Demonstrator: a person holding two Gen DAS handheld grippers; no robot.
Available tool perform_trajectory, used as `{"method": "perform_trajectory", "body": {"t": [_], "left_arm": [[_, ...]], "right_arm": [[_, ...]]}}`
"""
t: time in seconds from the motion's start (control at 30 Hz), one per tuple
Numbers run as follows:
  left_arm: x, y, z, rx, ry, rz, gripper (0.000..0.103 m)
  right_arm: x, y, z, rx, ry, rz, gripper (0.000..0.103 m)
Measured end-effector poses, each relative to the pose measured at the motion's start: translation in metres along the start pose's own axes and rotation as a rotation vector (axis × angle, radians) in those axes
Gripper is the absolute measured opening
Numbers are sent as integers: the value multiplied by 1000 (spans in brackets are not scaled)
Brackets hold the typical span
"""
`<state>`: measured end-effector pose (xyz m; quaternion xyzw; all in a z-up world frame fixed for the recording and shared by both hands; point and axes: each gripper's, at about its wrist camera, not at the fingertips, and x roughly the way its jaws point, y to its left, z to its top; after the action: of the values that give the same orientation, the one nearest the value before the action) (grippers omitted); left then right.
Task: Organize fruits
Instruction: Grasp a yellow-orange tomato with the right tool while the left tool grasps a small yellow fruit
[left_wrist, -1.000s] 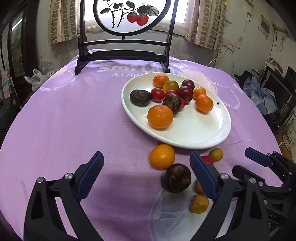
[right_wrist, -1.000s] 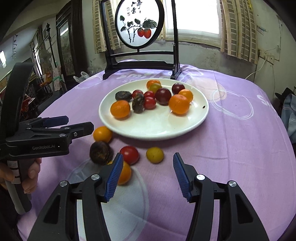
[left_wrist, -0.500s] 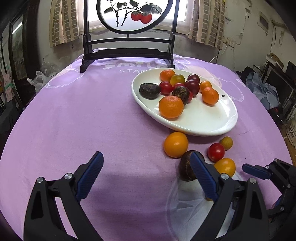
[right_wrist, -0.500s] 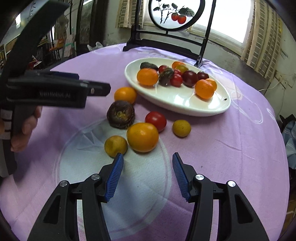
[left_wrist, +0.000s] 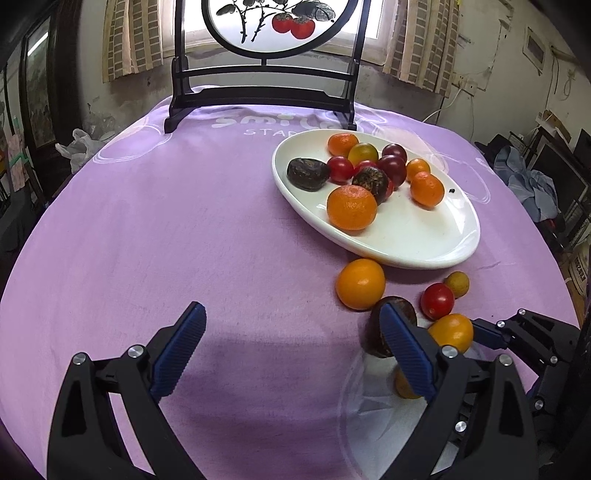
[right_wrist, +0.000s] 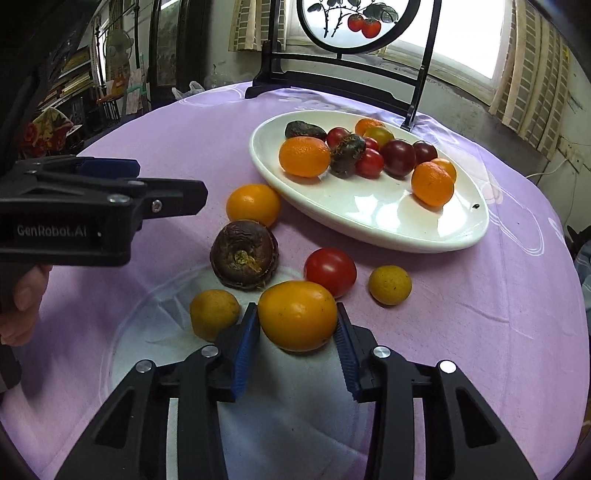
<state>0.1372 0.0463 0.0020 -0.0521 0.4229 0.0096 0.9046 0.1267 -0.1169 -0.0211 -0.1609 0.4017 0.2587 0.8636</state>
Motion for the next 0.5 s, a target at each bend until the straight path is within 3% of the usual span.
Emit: {"method": "perform_trajectory", "body": {"t": [0.3, 0.5], "left_arm": [[-7, -19, -10, 27, 43, -115, 93], [-2, -42, -24, 92, 75, -135, 93]], "right_arm": [[-29, -37, -11, 114, -50, -4, 41], [-33, -59, -15, 184, -50, -20, 41]]}}
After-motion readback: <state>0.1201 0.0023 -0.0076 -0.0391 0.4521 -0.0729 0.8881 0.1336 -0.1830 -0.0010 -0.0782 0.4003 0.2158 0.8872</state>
